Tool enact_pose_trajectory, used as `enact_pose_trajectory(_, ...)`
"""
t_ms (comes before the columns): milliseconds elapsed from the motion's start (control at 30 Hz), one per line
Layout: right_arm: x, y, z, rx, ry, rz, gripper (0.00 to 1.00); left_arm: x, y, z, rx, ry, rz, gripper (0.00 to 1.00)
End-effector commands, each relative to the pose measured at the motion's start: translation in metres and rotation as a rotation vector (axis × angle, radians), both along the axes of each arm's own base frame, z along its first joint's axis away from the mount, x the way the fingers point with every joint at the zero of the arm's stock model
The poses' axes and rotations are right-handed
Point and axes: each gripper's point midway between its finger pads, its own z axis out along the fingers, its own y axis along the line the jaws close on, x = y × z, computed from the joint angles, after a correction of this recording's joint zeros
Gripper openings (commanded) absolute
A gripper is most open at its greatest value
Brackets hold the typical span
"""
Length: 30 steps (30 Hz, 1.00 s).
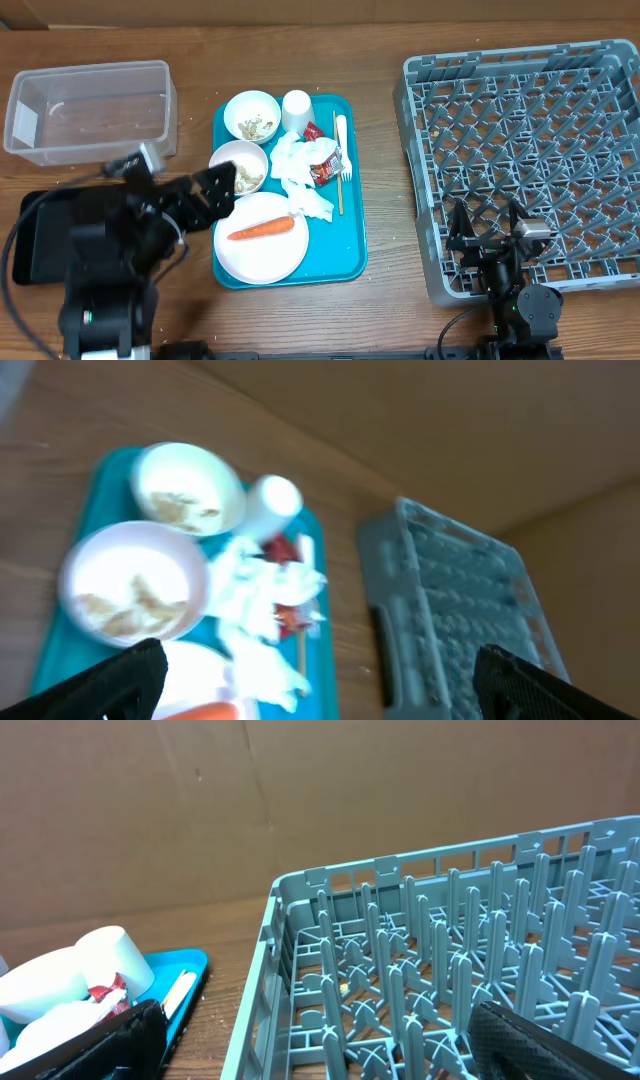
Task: Sort waste into correct bins and load items into the dishwasher rack
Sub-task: 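Reach the left gripper to the carrot on the white plate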
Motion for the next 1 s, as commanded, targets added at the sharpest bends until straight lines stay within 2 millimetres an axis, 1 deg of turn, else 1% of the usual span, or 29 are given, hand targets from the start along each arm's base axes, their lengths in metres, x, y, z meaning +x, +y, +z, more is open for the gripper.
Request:
enact_pose_trajectory(0, 0.000, -0.001, -0.002, -0.007, -0.003, -0.007, 1.00, 0.003, -0.027, 0.007, -0.145, 0.043, -0.149, 1.00)
enact_pose_trajectory(33, 0.000, -0.001, -0.002, -0.007, -0.003, -0.007, 1.00, 0.007, -0.017, -0.013, -0.238, 0.197, -0.003, 1.00)
enact_pose_trajectory(67, 0.000, -0.001, -0.002, -0.007, -0.003, -0.007, 1.00, 0.006, -0.011, -0.024, -0.269, 0.272, 0.075, 1.00)
enact_pose_trajectory(133, 0.000, -0.001, -0.002, -0.007, -0.003, -0.007, 1.00, -0.002, 0.005, -0.057, -0.300, 0.455, 0.322, 1.00)
enact_pose_trajectory(167, 0.000, -0.001, -0.002, -0.007, -0.003, -0.007, 1.00, -0.006, 0.007, -0.064, -0.296, 0.486, 0.374, 1.00)
enact_pose_trajectory(200, 0.000, -0.001, -0.002, -0.007, -0.003, -0.007, 1.00, -0.009, 0.003, -0.069, -0.297, 0.514, 0.413, 1.00)
enact_pose_trajectory(267, 0.000, -0.001, -0.002, -0.007, -0.003, -0.007, 1.00, -0.011, -0.006, -0.072, -0.282, 0.524, 0.443, 1.00)
enact_pose_trajectory(367, 0.000, -0.001, -0.002, -0.007, -0.003, -0.007, 1.00, -0.010, -0.012, -0.079, -0.282, 0.556, 0.455, 1.00)
enact_pose_trajectory(433, 0.000, -0.001, -0.002, -0.007, -0.003, -0.007, 1.00, -0.009, -0.013, -0.085, -0.281, 0.580, 0.462, 1.00)
enact_pose_trajectory(500, 0.000, -0.001, -0.002, -0.007, -0.003, -0.007, 1.00, -0.007, -0.013, -0.096, -0.274, 0.623, 0.480, 1.00)
enact_pose_trajectory(533, 0.000, -0.001, -0.002, -0.007, -0.003, -0.007, 1.00, -0.007, -0.015, -0.103, -0.266, 0.657, 0.480, 1.00)
enact_pose_trajectory(567, 0.000, -0.001, -0.002, -0.007, -0.003, -0.007, 1.00, -0.007, -0.023, -0.117, -0.273, 0.733, 0.460, 1.00)
enact_pose_trajectory(600, 0.000, -0.001, -0.002, -0.007, -0.003, -0.007, 1.00, -0.007, -0.026, -0.121, -0.280, 0.754, 0.453, 1.00)
enact_pose_trajectory(633, 0.000, -0.001, -0.002, -0.007, -0.003, -0.007, 1.00, -0.008, -0.035, -0.131, -0.302, 0.823, 0.435, 1.00)
enact_pose_trajectory(700, 0.000, -0.001, -0.002, -0.007, -0.003, -0.007, 1.00, -0.009, -0.045, -0.146, -0.331, 0.918, 0.425, 1.00)
enact_pose_trajectory(733, 0.000, -0.001, -0.002, -0.007, -0.003, -0.007, 1.00, -0.009, -0.050, -0.157, -0.345, 0.980, 0.426, 1.00)
enact_pose_trajectory(800, 0.000, -0.001, -0.002, -0.007, -0.003, -0.007, 1.00, -0.008, -0.052, -0.176, -0.331, 1.048, 0.447, 1.00)
enact_pose_trajectory(833, 0.000, -0.001, -0.002, -0.007, -0.003, -0.007, 1.00, -0.009, -0.052, -0.181, -0.323, 1.066, 0.453, 1.00)
enact_pose_trajectory(867, 0.000, -0.001, -0.002, -0.007, -0.003, -0.007, 1.00, -0.012, -0.052, -0.192, -0.289, 1.101, 0.440, 1.00)
enact_pose_trajectory(933, 0.000, -0.001, -0.002, -0.007, -0.003, -0.007, 1.00, -0.016, -0.056, -0.203, -0.264, 1.149, 0.394, 1.00)
enact_pose_trajectory(967, 0.000, -0.001, -0.002, -0.007, -0.003, -0.007, 1.00, -0.020, -0.056, -0.209, -0.249, 1.179, 0.399, 1.00)
